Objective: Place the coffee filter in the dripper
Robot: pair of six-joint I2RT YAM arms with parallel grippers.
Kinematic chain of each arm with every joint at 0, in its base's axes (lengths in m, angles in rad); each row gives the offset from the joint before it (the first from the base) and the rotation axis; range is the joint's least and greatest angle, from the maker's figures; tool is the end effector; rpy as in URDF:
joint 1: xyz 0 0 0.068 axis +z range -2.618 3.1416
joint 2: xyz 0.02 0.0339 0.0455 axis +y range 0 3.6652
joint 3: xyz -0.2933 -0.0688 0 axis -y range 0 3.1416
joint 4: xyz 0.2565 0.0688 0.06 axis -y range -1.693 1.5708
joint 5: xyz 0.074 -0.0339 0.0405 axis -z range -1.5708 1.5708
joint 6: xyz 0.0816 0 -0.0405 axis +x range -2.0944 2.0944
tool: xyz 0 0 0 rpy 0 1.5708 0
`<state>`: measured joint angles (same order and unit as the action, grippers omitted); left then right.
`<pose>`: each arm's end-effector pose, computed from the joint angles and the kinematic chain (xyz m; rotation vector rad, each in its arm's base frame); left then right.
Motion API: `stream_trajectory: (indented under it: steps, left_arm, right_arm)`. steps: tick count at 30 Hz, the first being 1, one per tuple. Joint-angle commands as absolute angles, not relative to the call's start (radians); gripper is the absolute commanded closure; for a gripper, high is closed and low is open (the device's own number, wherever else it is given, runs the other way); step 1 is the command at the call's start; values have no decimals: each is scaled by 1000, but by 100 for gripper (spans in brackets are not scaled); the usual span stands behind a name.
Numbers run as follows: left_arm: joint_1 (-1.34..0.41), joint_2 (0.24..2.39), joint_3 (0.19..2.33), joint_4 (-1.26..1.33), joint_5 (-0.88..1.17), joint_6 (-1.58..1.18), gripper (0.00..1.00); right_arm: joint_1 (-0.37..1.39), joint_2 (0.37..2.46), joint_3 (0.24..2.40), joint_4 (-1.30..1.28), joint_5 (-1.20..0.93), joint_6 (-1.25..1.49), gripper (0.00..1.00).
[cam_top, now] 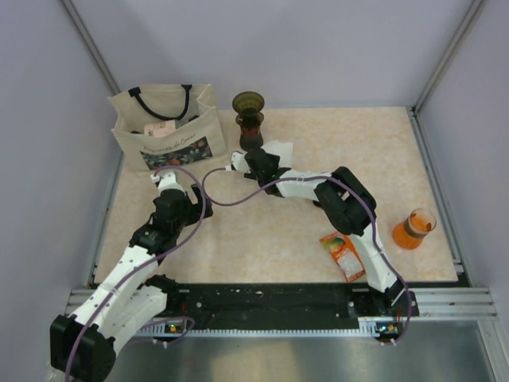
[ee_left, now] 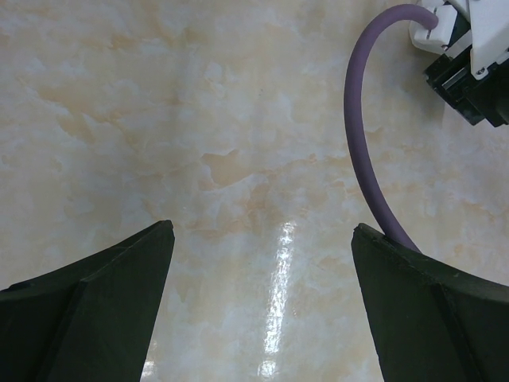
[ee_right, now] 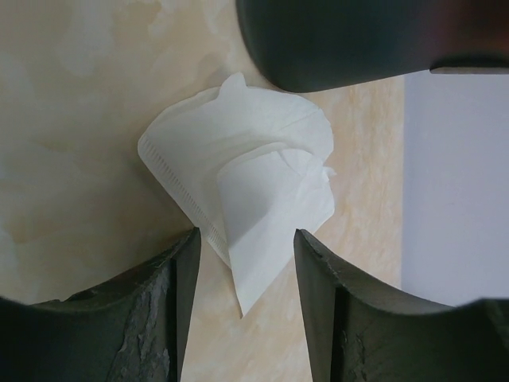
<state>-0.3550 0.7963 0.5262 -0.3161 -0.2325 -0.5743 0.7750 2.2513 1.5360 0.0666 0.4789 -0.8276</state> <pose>0.1996 -0.0539 0.2277 -0.3690 2.1216 -0.2922 0.4222 0.3609 0.1301 -1.3782 1.7022 -0.5590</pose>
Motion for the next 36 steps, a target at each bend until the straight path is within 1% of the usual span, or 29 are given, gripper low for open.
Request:
stream_trajectory:
  steps: [1, 2, 6, 8, 11, 13, 14, 19, 22, 29, 34, 36]
  left_arm:
    - [-356, 792, 538, -261, -219, -574, 1]
    - [-354, 790, 540, -261, -215, -572, 1]
    - [-354, 795, 538, -259, -207, -571, 1]
    - [-356, 796, 538, -261, -203, -571, 1]
    - [-356, 793, 537, -259, -204, -572, 1]
    - [-356, 793, 538, -261, -204, -571, 1]
    - [-354, 793, 537, -261, -203, -572, 1]
    - [-354, 787, 537, -261, -203, -572, 1]
    - [-354, 782, 535, -262, -202, -574, 1]
    - [-356, 773, 532, -250, -175, -581, 1]
    - [-356, 772, 538, -230, -118, -592, 1]
    - [-356, 769, 545, -222, -88, -603, 1]
  right_arm:
    - [775, 2278, 1586, 104, 499, -816, 50]
    - [775, 2276, 1588, 109, 497, -816, 54]
    - [772, 2275, 1589, 118, 503, -816, 61]
    - [773, 2273, 1583, 124, 509, -818, 72]
    - [775, 2263, 1569, 139, 514, -813, 80]
    - [775, 2250, 1554, 166, 520, -811, 98]
    - [775, 2241, 1546, 181, 520, -808, 100]
    - [775, 2191, 1505, 181, 483, -761, 100]
    - [775, 2114, 1431, 221, 440, -723, 100]
    - [776, 1902, 1264, 261, 376, -608, 100]
    - [776, 1699, 1112, 296, 275, -468, 100]
    - [776, 1608, 1016, 337, 200, -411, 100]
